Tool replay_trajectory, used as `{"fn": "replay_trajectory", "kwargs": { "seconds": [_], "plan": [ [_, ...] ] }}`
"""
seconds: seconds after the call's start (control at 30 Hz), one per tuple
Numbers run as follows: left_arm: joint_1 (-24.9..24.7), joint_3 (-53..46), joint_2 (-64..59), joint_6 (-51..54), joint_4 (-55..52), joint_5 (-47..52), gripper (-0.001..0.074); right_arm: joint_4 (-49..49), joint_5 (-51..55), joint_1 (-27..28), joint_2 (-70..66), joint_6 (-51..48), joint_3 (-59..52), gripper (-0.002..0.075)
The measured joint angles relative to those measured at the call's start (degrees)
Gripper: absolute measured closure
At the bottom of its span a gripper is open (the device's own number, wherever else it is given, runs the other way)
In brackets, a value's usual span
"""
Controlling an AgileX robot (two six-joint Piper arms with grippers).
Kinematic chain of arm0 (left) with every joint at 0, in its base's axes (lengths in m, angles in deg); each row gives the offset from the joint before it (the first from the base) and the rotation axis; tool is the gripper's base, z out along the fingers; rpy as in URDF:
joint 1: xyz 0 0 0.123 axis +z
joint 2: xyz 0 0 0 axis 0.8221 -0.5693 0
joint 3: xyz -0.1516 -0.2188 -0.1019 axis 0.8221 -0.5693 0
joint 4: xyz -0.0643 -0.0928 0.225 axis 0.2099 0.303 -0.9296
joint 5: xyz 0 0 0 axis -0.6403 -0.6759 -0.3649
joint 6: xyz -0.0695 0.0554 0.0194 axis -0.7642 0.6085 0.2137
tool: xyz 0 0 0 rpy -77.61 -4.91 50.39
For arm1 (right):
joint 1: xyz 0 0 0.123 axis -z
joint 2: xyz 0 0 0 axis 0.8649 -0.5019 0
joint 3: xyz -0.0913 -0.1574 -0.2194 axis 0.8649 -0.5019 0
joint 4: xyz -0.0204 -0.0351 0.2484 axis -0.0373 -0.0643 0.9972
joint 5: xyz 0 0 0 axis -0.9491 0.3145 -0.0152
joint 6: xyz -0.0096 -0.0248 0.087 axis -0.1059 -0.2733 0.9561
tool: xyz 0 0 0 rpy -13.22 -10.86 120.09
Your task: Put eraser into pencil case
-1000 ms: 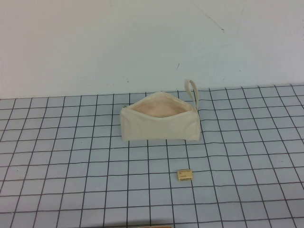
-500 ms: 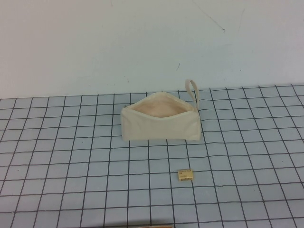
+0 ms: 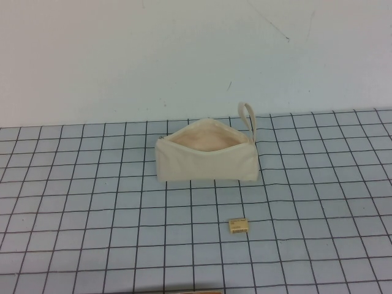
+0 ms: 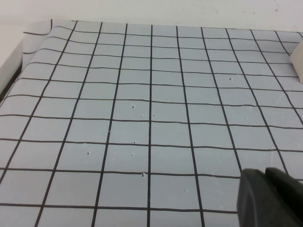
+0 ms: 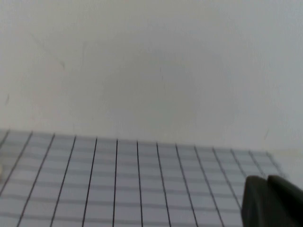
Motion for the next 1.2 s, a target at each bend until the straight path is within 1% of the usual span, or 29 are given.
{"fn": "replay_trajectory", "kwargs": {
  "seconds": [0.17,0.3,0.37,0.43,0.5,0.57,0.63,0.67,0.73,0.8,1.0,1.2],
  "plan": [
    [0.0,0.0,0.0,0.0,0.0,0.0,0.0738,4.9,11.5,0.0,-15.6,-7.8,5.4,0.0727],
    [0.0,0.0,0.0,0.0,0.0,0.0,0.0738,12.7,14.3,0.0,-25.5,-13.2,7.7,0.0725],
    [0.0,0.0,0.0,0.0,0.0,0.0,0.0737,17.5,14.6,0.0,-30.1,-14.8,9.3,0.0702],
    [0.0,0.0,0.0,0.0,0.0,0.0,0.0737,21.8,14.6,-0.4,-34.3,-16.9,10.9,0.0645],
    [0.0,0.0,0.0,0.0,0.0,0.0,0.0738,25.6,14.8,-1.6,-37.8,-21.0,12.9,0.0566],
    [0.0,0.0,0.0,0.0,0.0,0.0,0.0737,29.6,15.9,-3.8,-41.8,-26.0,15.0,0.0460],
    [0.0,0.0,0.0,0.0,0.0,0.0,0.0738,33.0,18.2,-6.2,-45.9,-30.0,17.2,0.0377],
    [0.0,0.0,0.0,0.0,0.0,0.0,0.0737,34.4,20.1,-7.6,-48.5,-31.6,18.6,0.0346],
    [0.0,0.0,0.0,0.0,0.0,0.0,0.0738,36.3,23.4,-10.2,-54.1,-33.1,21.4,0.0312],
    [0.0,0.0,0.0,0.0,0.0,0.0,0.0738,37.1,26.3,-12.6,-59.9,-33.9,24.8,0.0297],
    [0.0,0.0,0.0,0.0,0.0,0.0,0.0738,37.4,31.9,-17.9,-74.3,-35.6,34.4,0.0288],
    [0.0,0.0,0.0,0.0,0.0,0.0,0.0738,37.4,39.1,-21.2,-84.4,-37.1,41.9,0.0288]
  ]
}}
